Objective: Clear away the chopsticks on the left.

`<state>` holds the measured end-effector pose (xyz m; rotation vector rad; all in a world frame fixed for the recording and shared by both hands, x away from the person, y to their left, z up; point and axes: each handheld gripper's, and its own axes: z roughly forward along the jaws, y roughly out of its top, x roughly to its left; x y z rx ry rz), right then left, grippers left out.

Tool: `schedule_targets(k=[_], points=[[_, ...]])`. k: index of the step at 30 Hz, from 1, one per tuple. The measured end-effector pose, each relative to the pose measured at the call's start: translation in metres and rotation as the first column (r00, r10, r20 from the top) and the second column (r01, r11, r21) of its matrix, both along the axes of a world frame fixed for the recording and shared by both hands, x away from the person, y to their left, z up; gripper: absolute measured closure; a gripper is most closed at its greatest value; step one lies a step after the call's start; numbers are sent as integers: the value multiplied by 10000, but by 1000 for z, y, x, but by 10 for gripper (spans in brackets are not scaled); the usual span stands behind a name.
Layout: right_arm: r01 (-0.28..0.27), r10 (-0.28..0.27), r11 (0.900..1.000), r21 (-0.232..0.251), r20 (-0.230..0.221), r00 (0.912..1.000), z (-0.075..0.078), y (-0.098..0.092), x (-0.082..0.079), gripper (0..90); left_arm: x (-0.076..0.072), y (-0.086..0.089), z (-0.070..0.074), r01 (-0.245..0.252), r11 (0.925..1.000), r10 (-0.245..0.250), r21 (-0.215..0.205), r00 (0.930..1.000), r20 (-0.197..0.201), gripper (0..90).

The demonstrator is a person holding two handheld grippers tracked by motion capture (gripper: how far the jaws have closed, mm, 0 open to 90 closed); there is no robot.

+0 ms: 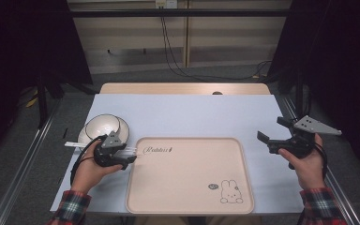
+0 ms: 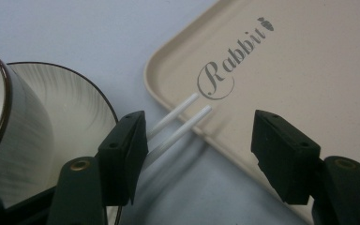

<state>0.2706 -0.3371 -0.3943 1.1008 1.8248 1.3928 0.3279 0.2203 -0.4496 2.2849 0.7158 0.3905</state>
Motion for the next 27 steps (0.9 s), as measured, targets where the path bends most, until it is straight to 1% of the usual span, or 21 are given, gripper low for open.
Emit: schedule_targets(k=[1, 2, 4, 5, 6, 8, 9, 10, 11, 12, 13, 14, 15, 16, 20, 21, 24, 25, 26, 27], points=[[-24, 24, 10000, -34, -9, 10000, 0, 0, 0, 14, 0, 0, 0, -8, 10000, 8, 3, 10000, 9, 370], [-27, 27, 10000, -23, 11, 10000, 0, 0, 0, 14, 0, 0, 0, -70, 9999, 70, -85, 10000, 7, 376], [-49, 49, 10000, -37, 14, 10000, 0, 0, 0, 14, 0, 0, 0, -29, 10000, 30, -46, 10000, 23, 384], [-49, 49, 10000, -39, 8, 10000, 0, 0, 0, 14, 0, 1, 1, 67, 9999, -68, 114, 10000, 21, 389], [-68, 68, 9999, -77, 20, 10000, 0, 0, 0, 14, 0, 1, 0, 24, 10000, -24, 67, 9999, 119, 396], [-31, 31, 10000, -79, 25, 10000, 0, 0, 0, 14, -1, 2, 0, 20, 9999, -21, 155, 10000, 75, 410], [-11, 11, 10000, -87, 11, 10000, 0, 0, 0, 14, -1, 2, -2, 113, 9998, -115, 147, 9998, 147, 415], [-11, 11, 10000, -86, 13, 10000, 0, 0, 0, 14, -1, 3, -2, 168, 9997, -169, 173, 9998, 52, 417], [-7, 7, 10000, -94, 26, 10000, 0, 0, 0, 14, -1, 2, -2, 135, 9998, -136, 142, 9999, 85, 417], [2, -2, 10000, -91, 25, 10000, 0, 0, 0, 14, -2, 2, -2, 149, 9996, -151, 237, 9998, 87, 417], [-17, 17, 10000, -89, 40, 10000, 0, 0, 0, 14, -2, 2, -2, 178, 9996, -180, 227, 9998, 113, 427], [-26, 27, 10000, -91, 27, 10000, 0, 0, 0, 14, -1, 2, -2, 229, 9992, -234, 340, 9997, 121, 428], [-32, 32, 10000, -84, 2, 10000, -1, 0, 0, 14, -1, 2, -3, 302, 9993, -303, 237, 9995, 49, 430], [-34, 34, 10000, -89, 1, 10000, -1, 0, 0, 14, -1, 2, -3, 308, 9992, -310, 273, 9995, 68, 435], [-25, 24, 9999, -118, -23, 10000, -1, 0, 0, 15, 0, 3, -4, 342, 9983, -344, 470, 9994, 32, 477], [-24, 23, 9999, -127, -24, 10000, -1, 0, 0, 15, 0, 4, -3, 420, 9968, -426, 677, 9991, 86, 487], [-35, 35, 9999, -119, -13, 10000, -1, 0, 0, 15, 1, 4, -4, 489, 9943, -503, 949, 9987, 127, 507], [-36, 36, 9999, -112, -16, 10000, -1, 0, 0, 15, 1, 5, -5, 646, 9927, -661, 1020, 9978, 109, 513], [-52, 52, 9999, -86, -20, 10000, -1, 0, 0, 15, 2, 5, -5, 687, 9910, -701, 1151, 9975, 79, 525], [-17, 17, 9999, -100, -3, 10000, -1, 0, 0, 15, 2, 6, -6, 678, 9908, -694, 1169, 9975, 102, 529]])
